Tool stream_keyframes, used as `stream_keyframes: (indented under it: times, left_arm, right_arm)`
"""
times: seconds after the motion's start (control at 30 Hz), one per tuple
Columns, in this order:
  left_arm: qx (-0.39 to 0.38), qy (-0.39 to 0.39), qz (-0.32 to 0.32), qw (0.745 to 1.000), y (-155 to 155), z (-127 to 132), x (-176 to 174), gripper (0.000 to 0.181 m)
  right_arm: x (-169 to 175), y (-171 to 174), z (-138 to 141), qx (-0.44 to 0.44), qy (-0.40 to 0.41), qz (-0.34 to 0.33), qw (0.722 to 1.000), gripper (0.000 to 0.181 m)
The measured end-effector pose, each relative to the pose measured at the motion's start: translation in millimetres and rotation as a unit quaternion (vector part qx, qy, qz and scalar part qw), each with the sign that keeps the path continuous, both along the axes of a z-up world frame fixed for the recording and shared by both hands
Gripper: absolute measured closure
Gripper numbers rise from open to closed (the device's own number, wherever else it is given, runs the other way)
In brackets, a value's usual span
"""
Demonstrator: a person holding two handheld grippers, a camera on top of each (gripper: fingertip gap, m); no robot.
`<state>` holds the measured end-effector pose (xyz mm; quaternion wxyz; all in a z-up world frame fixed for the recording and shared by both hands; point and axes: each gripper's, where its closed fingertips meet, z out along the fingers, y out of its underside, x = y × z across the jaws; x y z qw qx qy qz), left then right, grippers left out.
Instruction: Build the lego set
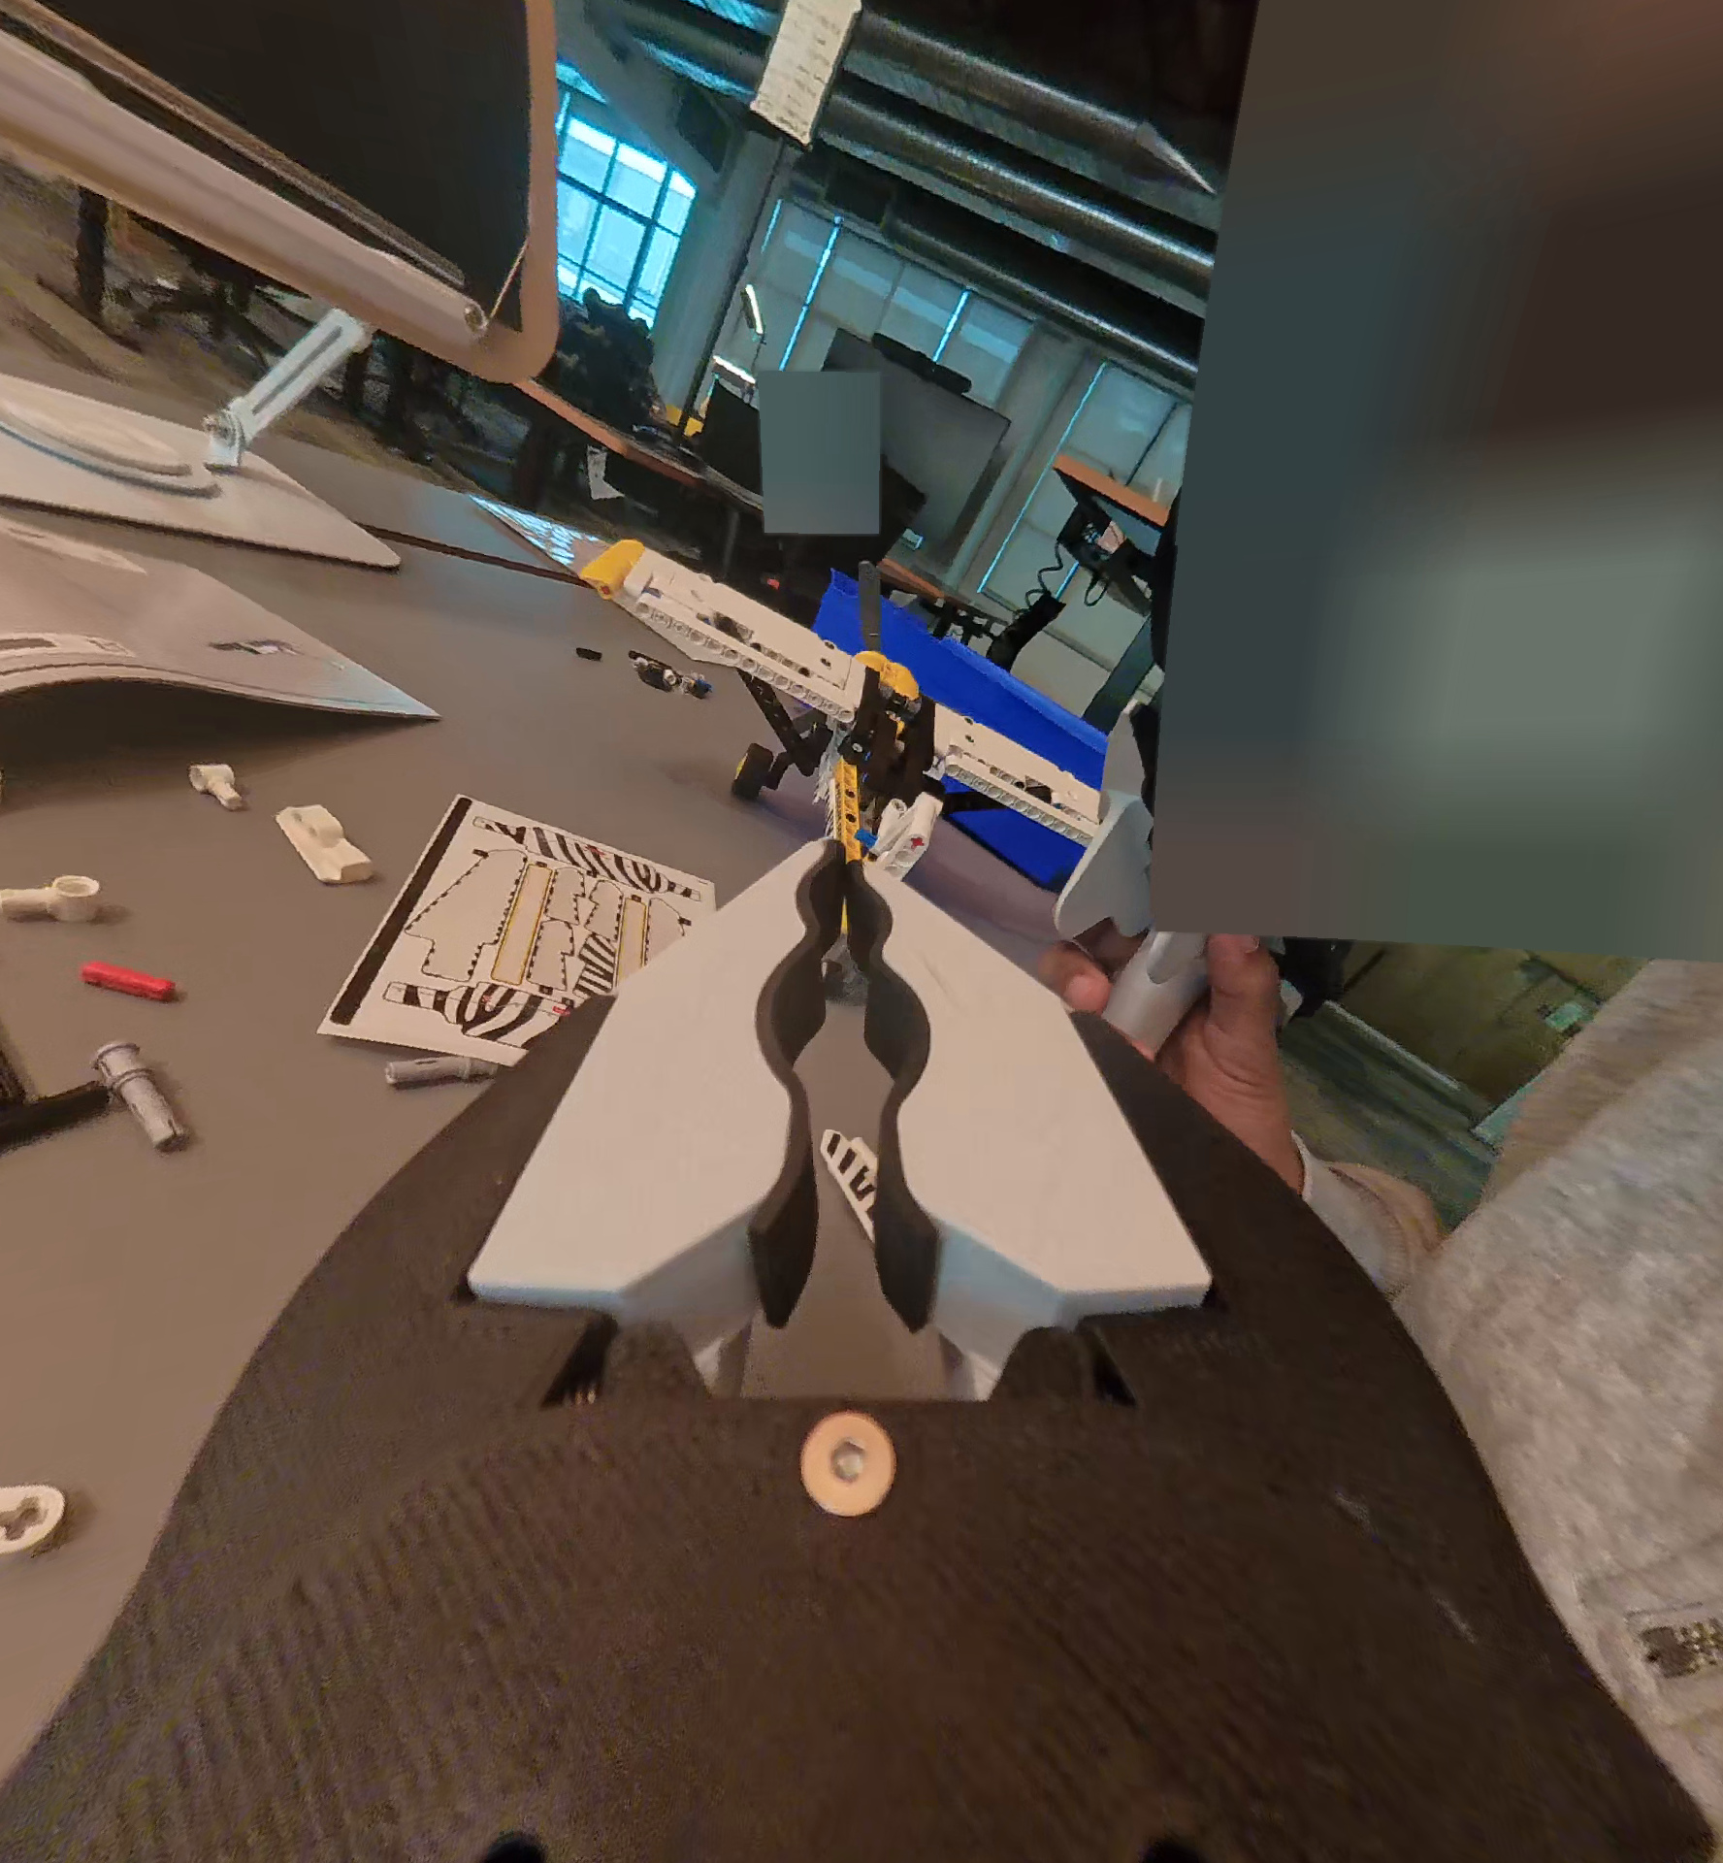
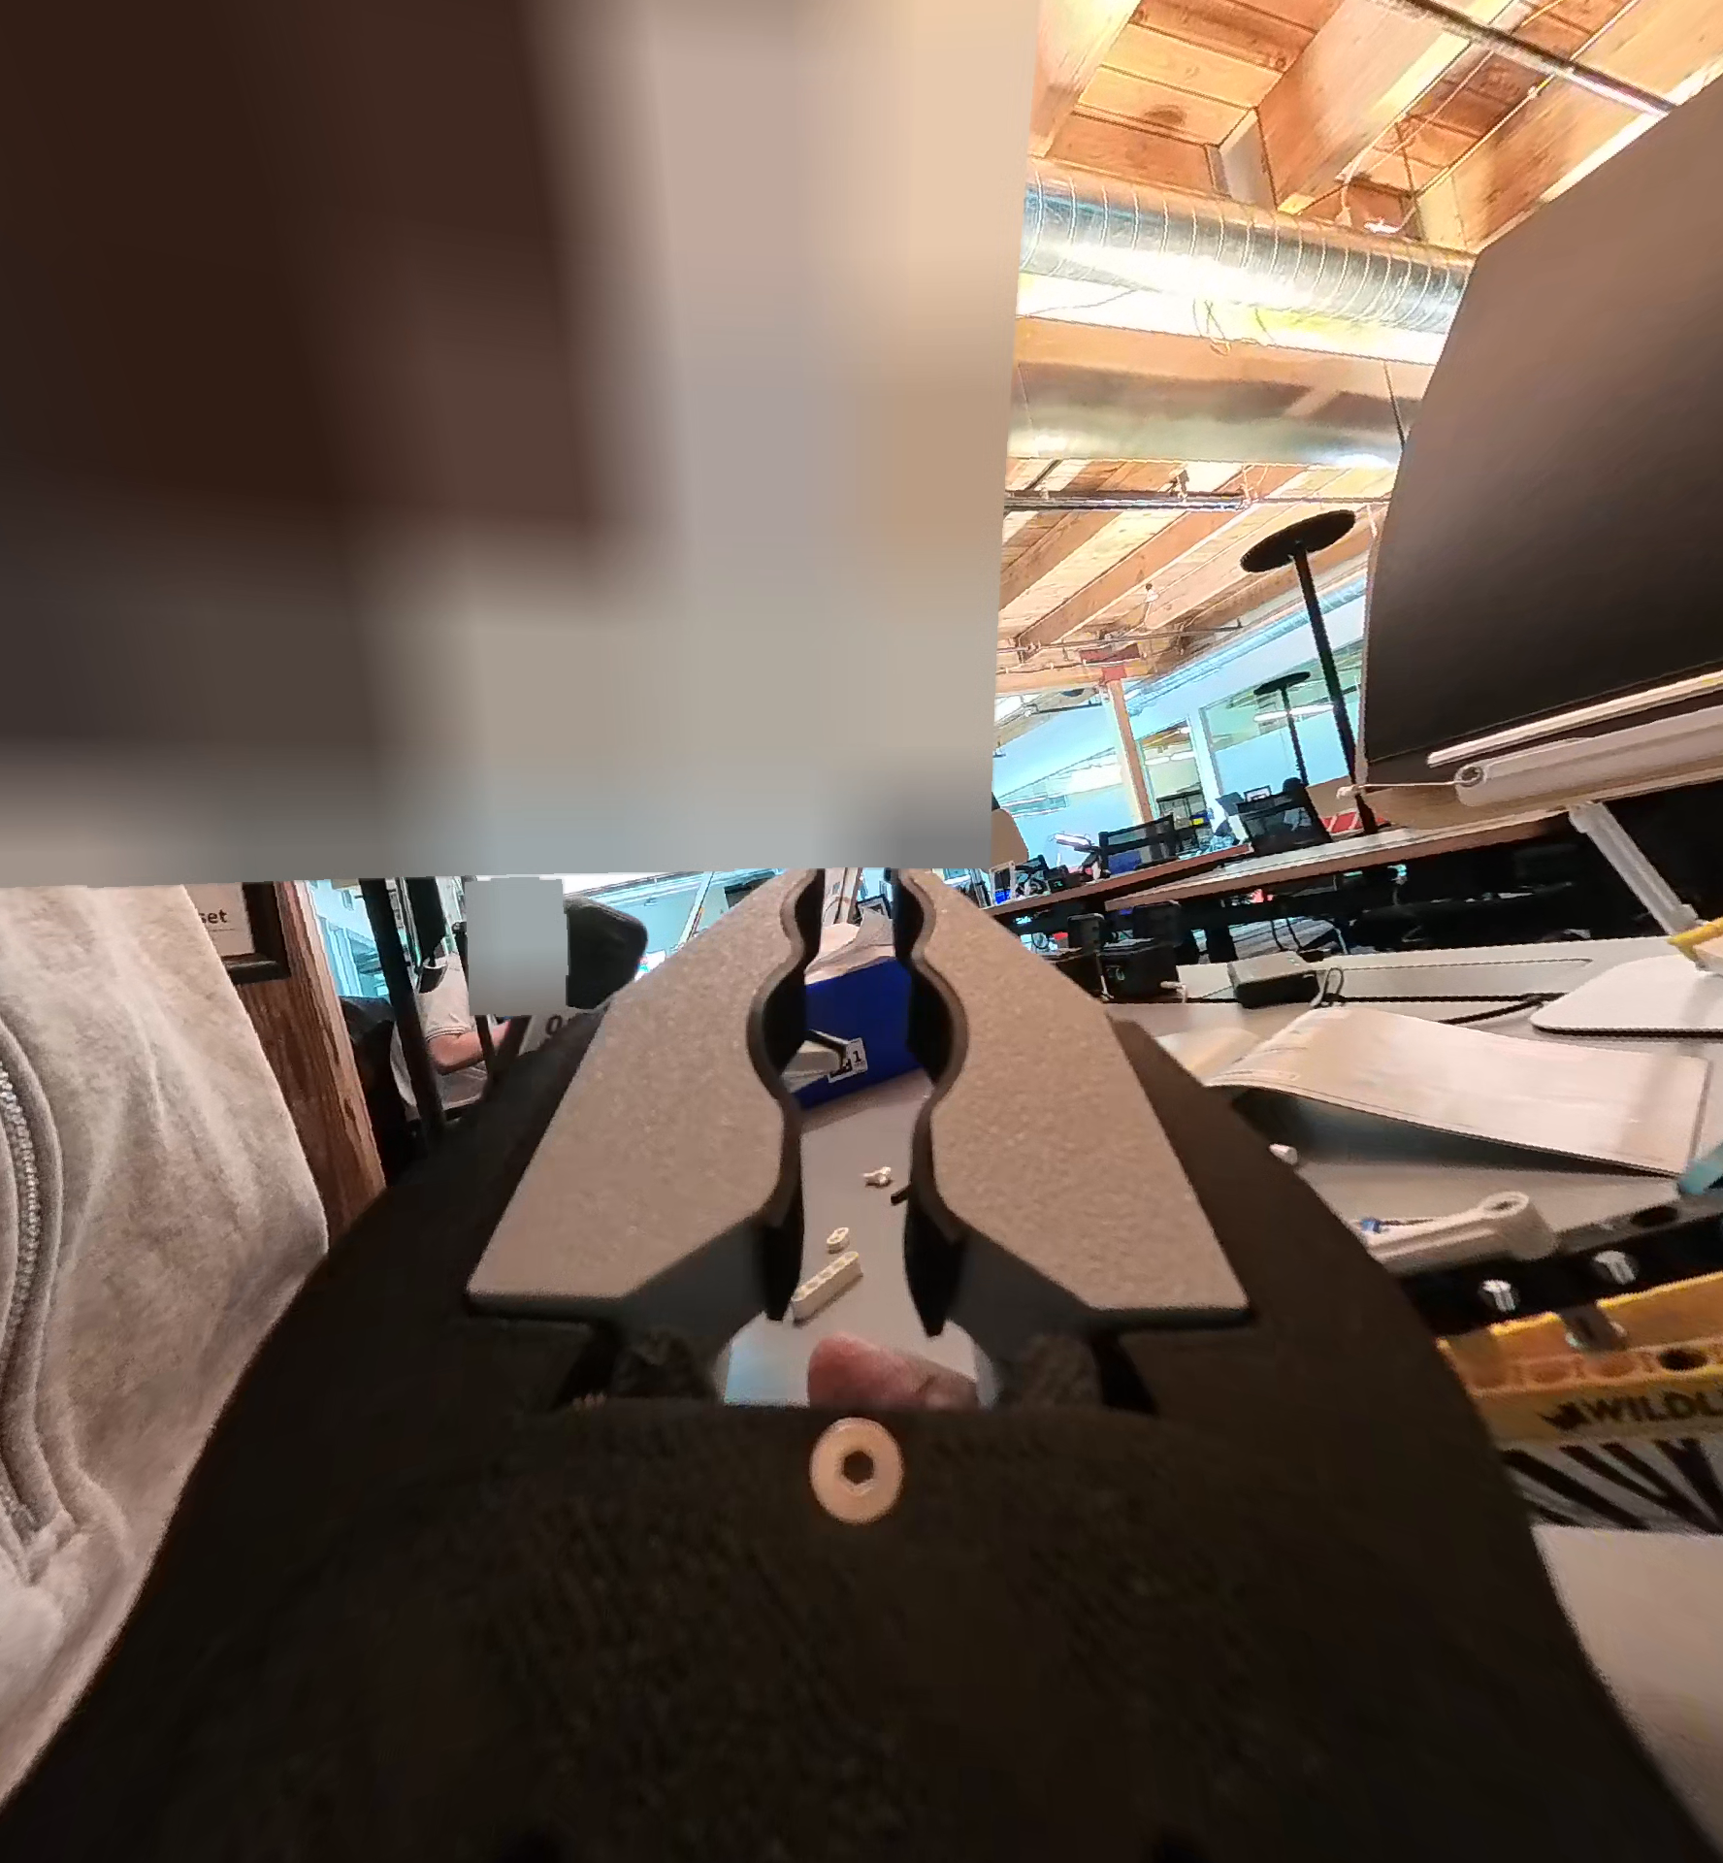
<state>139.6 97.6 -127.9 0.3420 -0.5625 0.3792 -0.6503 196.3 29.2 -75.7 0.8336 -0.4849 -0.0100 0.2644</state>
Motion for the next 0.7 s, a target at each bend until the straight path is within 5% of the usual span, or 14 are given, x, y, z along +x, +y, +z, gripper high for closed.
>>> stream_keyframes:
  times: [0.7]
  left_arm:
    - [0.021, 0.013, -0.012, 1.000, -9.6, -2.2, 0.5, 0.181]
  right_arm:
    - [-5.3, -2.2, 0.0, 0.001, -0.011, 0.005, 1.000, 0.170]
